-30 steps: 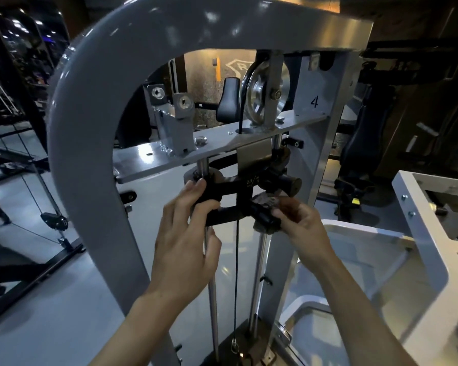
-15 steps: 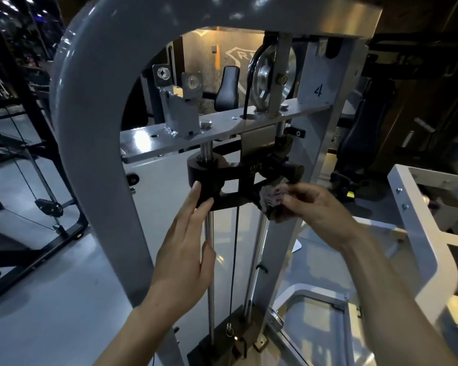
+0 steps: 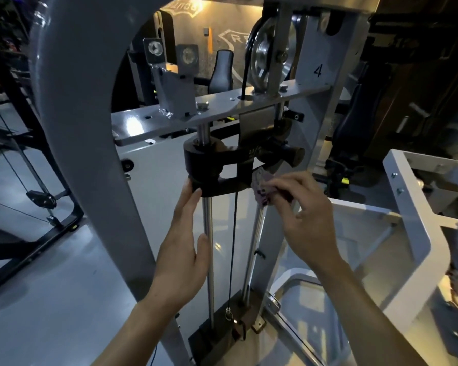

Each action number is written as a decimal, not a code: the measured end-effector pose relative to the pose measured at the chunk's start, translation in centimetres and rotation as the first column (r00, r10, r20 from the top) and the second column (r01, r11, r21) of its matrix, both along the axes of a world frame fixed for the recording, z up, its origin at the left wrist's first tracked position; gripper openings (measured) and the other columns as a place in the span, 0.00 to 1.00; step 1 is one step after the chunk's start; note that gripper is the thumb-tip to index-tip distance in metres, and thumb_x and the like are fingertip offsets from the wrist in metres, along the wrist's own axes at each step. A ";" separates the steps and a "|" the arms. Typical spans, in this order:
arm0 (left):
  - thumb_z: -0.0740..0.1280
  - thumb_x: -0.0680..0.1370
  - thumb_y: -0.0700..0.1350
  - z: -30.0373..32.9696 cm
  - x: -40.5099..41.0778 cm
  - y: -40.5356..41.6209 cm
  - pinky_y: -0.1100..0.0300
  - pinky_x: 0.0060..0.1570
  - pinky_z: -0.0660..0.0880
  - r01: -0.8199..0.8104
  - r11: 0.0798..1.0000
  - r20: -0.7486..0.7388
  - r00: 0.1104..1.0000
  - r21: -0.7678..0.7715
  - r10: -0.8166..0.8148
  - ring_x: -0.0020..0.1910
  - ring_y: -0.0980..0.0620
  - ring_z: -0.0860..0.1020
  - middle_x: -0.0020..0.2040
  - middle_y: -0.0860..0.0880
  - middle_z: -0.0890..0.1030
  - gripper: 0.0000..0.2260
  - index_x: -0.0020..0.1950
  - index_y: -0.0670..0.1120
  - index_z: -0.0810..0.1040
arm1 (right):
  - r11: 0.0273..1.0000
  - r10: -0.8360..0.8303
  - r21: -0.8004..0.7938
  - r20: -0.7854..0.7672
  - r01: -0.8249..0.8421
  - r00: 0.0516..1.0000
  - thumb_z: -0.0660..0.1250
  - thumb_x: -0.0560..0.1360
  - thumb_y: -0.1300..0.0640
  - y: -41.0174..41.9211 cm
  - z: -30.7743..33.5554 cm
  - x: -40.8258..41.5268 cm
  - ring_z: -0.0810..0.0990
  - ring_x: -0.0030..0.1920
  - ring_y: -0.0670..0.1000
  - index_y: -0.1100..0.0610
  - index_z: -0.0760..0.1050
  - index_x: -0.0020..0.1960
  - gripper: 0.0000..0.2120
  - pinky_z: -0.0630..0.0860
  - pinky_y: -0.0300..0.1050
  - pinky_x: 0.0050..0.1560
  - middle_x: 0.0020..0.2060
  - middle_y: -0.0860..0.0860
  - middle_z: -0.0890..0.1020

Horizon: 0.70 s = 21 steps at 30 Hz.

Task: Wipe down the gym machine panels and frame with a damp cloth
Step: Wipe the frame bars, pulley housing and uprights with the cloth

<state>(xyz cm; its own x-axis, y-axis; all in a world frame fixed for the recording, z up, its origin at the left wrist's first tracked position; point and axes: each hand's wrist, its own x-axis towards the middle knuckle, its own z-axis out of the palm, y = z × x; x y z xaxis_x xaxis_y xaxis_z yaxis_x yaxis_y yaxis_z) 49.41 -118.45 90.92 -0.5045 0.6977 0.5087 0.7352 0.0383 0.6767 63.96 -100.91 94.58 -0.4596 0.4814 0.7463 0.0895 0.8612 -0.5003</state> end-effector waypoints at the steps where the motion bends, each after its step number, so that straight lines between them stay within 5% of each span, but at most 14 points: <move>1: 0.62 0.81 0.31 0.0 0.1 0.0 0.53 0.62 0.78 0.002 1.000 0.003 1.000 0.001 -0.002 0.80 0.70 0.51 0.83 0.67 0.45 0.38 0.84 0.55 0.51 | 0.997 -0.042 0.056 -0.018 0.043 0.999 0.70 0.78 0.63 -0.4 0.0 0.0 0.78 0.52 0.49 0.59 0.83 0.57 0.08 0.76 0.43 0.52 0.52 0.49 0.79; 7: 0.61 0.84 0.36 -1.0 -0.3 -0.6 0.73 0.75 0.54 0.007 1.000 0.064 0.998 0.000 -0.007 0.80 0.68 0.53 0.82 0.70 0.50 0.36 0.83 0.61 0.47 | 0.949 -0.228 0.175 -0.190 0.262 0.955 0.71 0.79 0.60 -3.5 1.1 -2.7 0.73 0.50 0.47 0.60 0.82 0.58 0.09 0.69 0.32 0.51 0.51 0.53 0.76; 13: 0.59 0.81 0.43 -0.7 -0.2 -0.2 0.77 0.72 0.54 0.023 0.999 0.114 0.993 0.048 -0.028 0.80 0.68 0.55 0.81 0.71 0.52 0.34 0.82 0.63 0.48 | 0.975 -0.156 0.144 -0.102 0.170 0.982 0.69 0.80 0.60 -6.2 -1.1 -8.2 0.77 0.44 0.46 0.60 0.79 0.55 0.05 0.74 0.33 0.44 0.48 0.51 0.78; 16: 0.63 0.80 0.33 -0.2 -0.5 -0.1 0.77 0.72 0.53 0.012 0.999 0.102 0.995 0.050 -0.017 0.80 0.68 0.55 0.80 0.72 0.53 0.39 0.81 0.65 0.51 | 0.972 -0.123 0.191 -0.077 0.136 0.989 0.66 0.81 0.58 -4.8 -1.6 -7.4 0.79 0.45 0.48 0.59 0.79 0.55 0.06 0.74 0.33 0.46 0.48 0.50 0.78; 21: 0.61 0.76 0.38 -0.2 -0.9 -0.1 0.72 0.75 0.54 0.037 0.996 0.032 0.999 0.076 -0.040 0.81 0.62 0.56 0.83 0.65 0.55 0.36 0.83 0.56 0.57 | 0.980 -0.187 0.048 -0.075 0.191 0.979 0.69 0.80 0.61 -5.3 -0.3 -7.8 0.76 0.41 0.44 0.57 0.78 0.53 0.02 0.68 0.29 0.43 0.48 0.48 0.75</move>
<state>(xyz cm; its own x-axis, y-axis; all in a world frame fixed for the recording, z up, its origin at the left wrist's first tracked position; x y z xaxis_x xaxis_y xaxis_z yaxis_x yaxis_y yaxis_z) 48.53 -118.50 90.70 -0.4953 0.6775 0.5437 0.7124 -0.0414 0.7005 56.14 -106.17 94.30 -0.3100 0.5120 0.8011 0.2198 0.8584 -0.4636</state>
